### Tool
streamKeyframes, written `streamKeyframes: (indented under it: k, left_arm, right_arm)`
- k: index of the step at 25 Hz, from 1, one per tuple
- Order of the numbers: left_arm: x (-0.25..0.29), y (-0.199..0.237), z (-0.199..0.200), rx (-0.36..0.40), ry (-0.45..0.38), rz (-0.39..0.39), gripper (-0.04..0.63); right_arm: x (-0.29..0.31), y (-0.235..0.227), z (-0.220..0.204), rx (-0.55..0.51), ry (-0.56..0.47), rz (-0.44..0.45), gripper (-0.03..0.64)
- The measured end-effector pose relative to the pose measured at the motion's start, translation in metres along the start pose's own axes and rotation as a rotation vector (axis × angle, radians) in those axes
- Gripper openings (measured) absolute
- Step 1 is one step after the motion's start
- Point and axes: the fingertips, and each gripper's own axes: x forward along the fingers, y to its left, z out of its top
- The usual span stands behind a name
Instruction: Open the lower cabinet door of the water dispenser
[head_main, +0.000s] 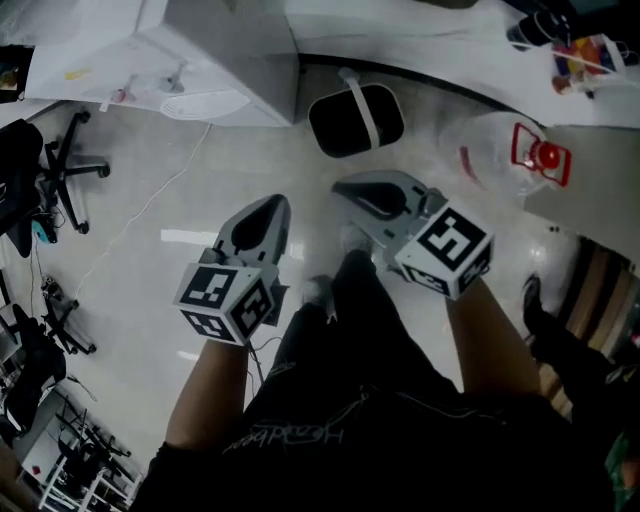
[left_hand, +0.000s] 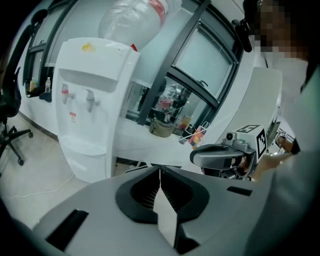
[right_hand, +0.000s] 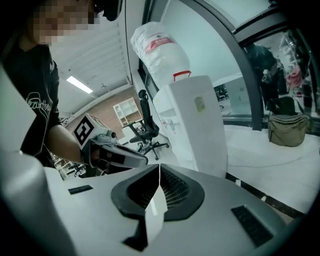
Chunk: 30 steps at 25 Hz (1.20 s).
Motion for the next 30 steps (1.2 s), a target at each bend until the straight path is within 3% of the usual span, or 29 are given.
streamKeyframes:
  k: [8,14,30]
  left_arm:
    - [0.076,0.032,-0.028,-0.057,-0.002,0.082,0.005]
    - [0.114,0.073,-0.043,-0.089,0.009,0.144,0.014]
    - [0.188,0.172,-0.062,-0.135,0.057,0.349,0.235]
  right_arm:
    - [0.020,-0.062,-0.042,0.020,0.013,0.058,0.014]
    - [0.043,-0.090,-0.067,0.067,0.034,0.046,0.014]
    - [0.080,-0.136,-0.097,0.095,0.057,0.032,0.014]
